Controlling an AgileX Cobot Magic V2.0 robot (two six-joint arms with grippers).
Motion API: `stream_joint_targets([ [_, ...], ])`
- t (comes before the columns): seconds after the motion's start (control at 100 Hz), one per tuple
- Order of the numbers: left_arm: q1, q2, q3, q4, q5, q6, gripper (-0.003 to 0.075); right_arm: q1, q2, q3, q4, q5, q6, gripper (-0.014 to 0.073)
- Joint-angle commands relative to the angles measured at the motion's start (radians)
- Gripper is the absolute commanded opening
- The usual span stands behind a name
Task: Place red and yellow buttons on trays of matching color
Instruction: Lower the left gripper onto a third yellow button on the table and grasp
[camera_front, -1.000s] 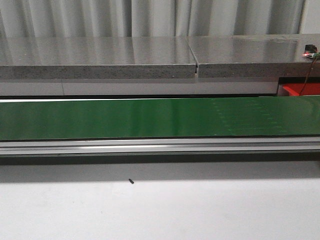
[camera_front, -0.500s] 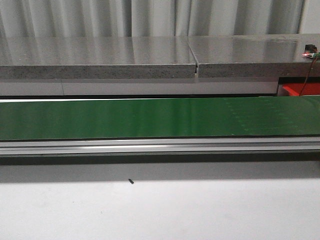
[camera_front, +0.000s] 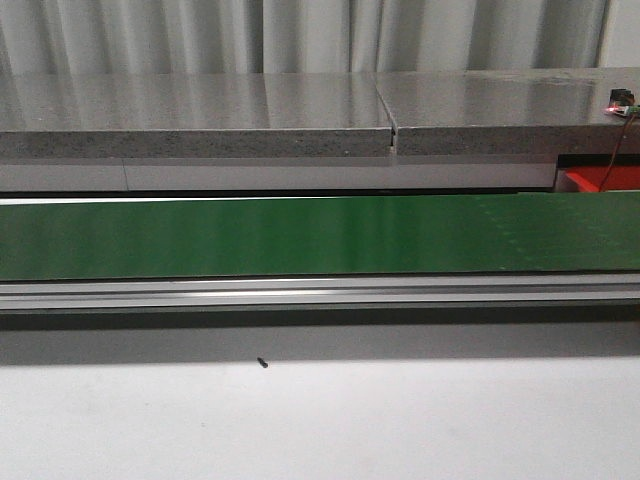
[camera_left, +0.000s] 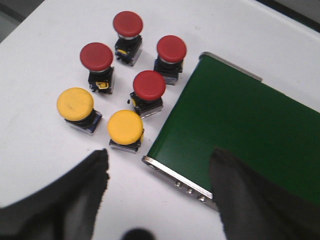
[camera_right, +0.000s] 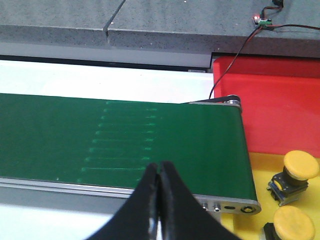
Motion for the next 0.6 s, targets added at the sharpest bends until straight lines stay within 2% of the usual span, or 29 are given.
stream_joint_targets([
  [0.0, 0.035, 0.023, -0.037, -0.010, -0.066, -0.011, 0.0573, 0.000, -0.002, -0.027, 0.002, -0.060, -0.008, -0.0066],
  [0.34, 0.231, 0.217, -0.038, -0.096, -0.025, -0.006, 0.0565, 0.000, -0.002, -0.027, 0.002, -0.060, -0.008, -0.0066],
  [0.59, 0.284, 0.336, -0.052, -0.106, -0.044, 0.020, 0.0565, 0.000, -0.002, -0.027, 0.002, -0.060, -0.008, -0.0066],
])
